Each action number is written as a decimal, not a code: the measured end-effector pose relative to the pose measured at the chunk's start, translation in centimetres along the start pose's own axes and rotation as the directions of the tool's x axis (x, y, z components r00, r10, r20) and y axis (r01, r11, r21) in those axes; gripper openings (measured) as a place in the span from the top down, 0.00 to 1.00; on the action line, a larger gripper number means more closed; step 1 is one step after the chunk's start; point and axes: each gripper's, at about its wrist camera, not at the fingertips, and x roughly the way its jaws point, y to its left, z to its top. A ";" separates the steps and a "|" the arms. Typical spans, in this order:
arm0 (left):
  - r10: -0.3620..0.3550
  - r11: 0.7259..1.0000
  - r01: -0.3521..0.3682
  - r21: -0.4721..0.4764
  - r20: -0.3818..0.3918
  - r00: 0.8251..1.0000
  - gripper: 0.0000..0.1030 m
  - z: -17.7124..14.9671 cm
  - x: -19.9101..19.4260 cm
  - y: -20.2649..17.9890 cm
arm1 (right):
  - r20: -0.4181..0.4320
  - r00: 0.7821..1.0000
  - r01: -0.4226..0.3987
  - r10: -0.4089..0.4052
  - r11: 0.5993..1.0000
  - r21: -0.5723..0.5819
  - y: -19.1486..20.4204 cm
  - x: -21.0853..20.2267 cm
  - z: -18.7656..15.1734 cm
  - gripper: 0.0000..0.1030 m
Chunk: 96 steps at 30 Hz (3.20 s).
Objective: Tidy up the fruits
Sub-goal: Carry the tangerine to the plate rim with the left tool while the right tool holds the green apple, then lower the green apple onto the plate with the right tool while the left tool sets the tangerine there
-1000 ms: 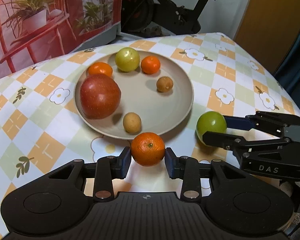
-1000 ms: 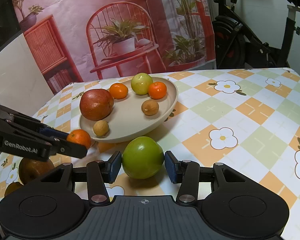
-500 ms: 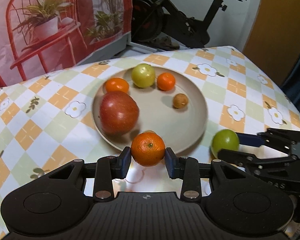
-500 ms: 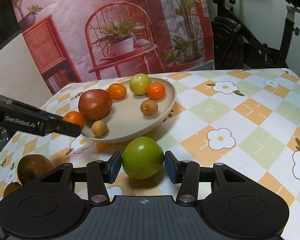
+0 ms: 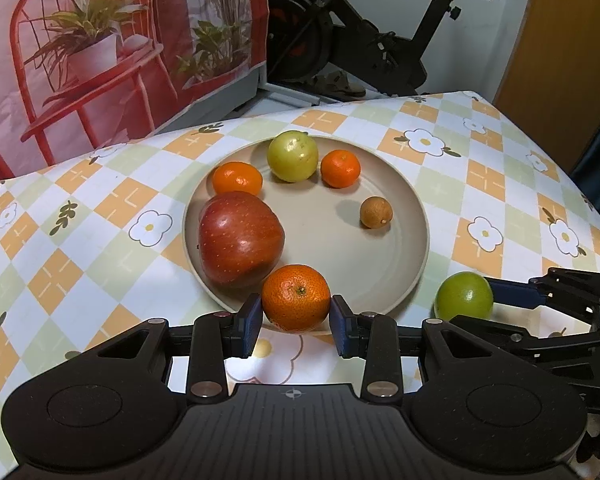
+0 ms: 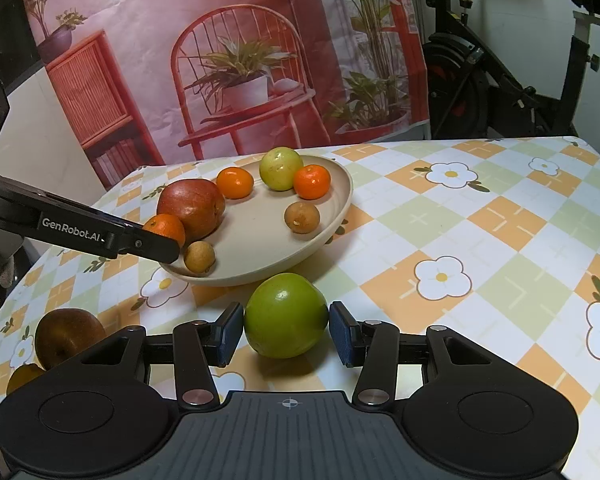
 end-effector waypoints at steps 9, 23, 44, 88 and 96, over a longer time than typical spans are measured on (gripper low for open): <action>0.017 1.000 -0.017 -0.019 -0.009 1.000 0.63 -0.1 0.5 0.8 | 0.000 1.000 0.000 0.000 1.000 0.000 0.0 0.0 0.0 0.58; 0.023 1.000 -0.023 -0.014 -0.005 1.000 0.63 0.2 1.0 1.1 | -0.020 1.000 0.011 -0.012 1.000 -0.028 0.3 0.2 0.4 0.58; 0.002 0.998 0.000 -0.055 0.024 1.000 0.63 0.2 1.3 2.7 | 0.003 0.999 0.034 -0.034 0.999 -0.033 0.3 0.6 4.8 0.58; 0.014 0.997 -0.007 -0.082 0.089 0.996 0.61 1.1 2.3 4.2 | -0.115 0.993 -0.054 0.014 0.933 -0.355 4.9 13.6 11.6 0.58; 0.028 0.997 -0.021 -0.079 0.087 0.996 0.59 1.1 2.4 4.2 | -0.098 0.995 -0.033 -0.001 0.938 -0.344 5.2 13.3 11.4 0.57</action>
